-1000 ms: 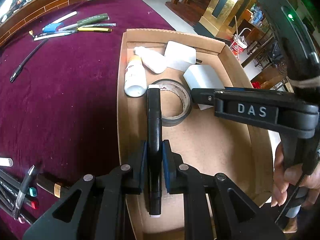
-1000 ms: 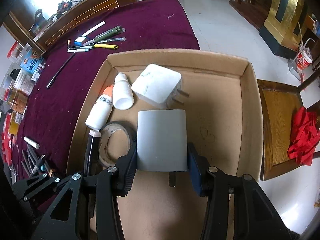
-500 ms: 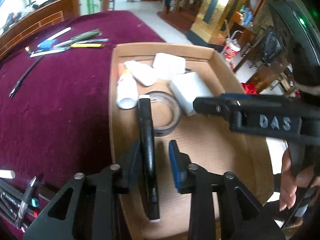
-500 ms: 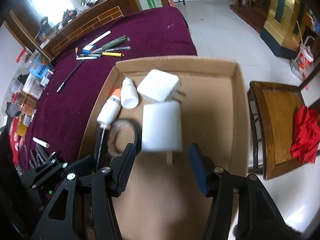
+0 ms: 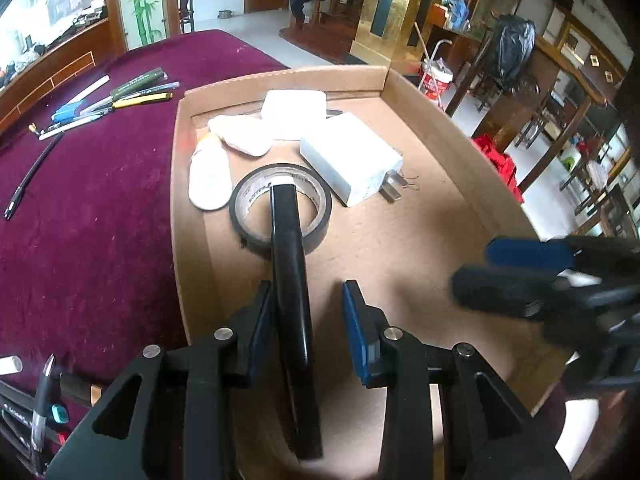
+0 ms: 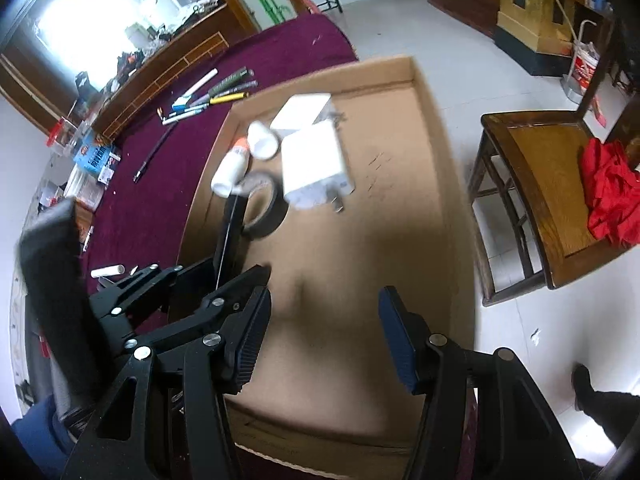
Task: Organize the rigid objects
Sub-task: 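Lower marker and charger into the tray and open both grippers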
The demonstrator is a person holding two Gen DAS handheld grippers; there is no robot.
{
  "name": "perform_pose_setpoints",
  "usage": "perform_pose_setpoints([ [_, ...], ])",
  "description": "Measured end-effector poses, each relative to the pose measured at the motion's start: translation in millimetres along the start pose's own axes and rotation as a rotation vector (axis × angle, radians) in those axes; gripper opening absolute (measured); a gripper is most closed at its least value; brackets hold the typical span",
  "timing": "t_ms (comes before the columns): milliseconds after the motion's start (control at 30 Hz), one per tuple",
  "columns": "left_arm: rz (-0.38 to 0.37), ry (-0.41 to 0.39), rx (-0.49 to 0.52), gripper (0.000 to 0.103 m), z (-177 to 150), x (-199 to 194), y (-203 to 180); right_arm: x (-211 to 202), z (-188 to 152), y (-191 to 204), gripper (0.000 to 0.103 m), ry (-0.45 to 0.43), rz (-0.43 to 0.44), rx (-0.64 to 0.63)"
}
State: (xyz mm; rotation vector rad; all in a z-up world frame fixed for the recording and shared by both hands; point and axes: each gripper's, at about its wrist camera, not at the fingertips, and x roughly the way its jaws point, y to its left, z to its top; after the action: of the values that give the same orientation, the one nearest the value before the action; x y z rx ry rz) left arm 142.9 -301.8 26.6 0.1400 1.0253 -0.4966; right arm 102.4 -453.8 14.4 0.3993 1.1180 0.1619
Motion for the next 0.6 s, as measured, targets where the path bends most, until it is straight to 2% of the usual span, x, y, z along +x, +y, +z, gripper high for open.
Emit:
perform_pose_setpoints([
  [267,-0.043,0.039,0.059,0.032,-38,-26,-11,-33,-28,8,0.051,-0.048,0.02,0.033],
  [333,-0.047,0.044,0.069,0.034,-52,-35,-15,-40,-35,9,0.051,-0.061,0.021,0.047],
  [400,-0.073,0.059,0.084,0.042,-65,-43,-21,-44,-39,12,0.051,-0.067,0.03,0.056],
  [533,-0.105,0.083,0.11,0.042,-79,-56,-29,-52,-44,23,0.051,-0.092,0.046,0.058],
  [600,-0.113,0.041,0.105,0.042,-83,-73,-28,-54,-45,31,0.051,-0.104,0.056,0.056],
])
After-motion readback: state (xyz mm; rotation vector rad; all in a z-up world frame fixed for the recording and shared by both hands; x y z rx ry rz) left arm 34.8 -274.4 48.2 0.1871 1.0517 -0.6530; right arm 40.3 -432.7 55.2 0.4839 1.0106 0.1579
